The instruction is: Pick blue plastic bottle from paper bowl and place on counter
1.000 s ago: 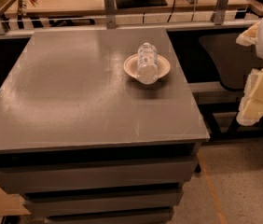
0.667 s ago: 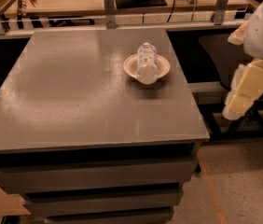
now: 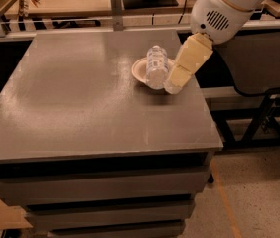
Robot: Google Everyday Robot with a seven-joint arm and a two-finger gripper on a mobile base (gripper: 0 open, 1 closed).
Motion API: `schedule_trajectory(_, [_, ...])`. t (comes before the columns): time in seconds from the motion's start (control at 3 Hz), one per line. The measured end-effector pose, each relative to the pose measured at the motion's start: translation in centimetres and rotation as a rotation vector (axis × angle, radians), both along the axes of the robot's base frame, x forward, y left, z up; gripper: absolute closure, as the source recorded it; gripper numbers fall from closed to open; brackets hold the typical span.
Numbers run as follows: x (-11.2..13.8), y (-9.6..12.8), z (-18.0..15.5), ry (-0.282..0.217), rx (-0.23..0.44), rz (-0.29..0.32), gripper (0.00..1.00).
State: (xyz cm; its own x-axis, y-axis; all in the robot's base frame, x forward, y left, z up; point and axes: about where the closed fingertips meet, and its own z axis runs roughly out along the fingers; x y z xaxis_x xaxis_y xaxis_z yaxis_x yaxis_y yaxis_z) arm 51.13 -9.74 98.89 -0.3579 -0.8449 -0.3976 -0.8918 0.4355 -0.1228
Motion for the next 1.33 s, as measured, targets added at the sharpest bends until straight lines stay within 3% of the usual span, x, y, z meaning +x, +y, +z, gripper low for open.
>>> schedule_trajectory(0.67, [0.3, 0.3, -0.2, 0.002, 0.015, -0.016, 0.00])
schedule_trajectory(1.33, [3.3, 2.2, -2.6, 0.047, 0.063, -0.162, 0.00])
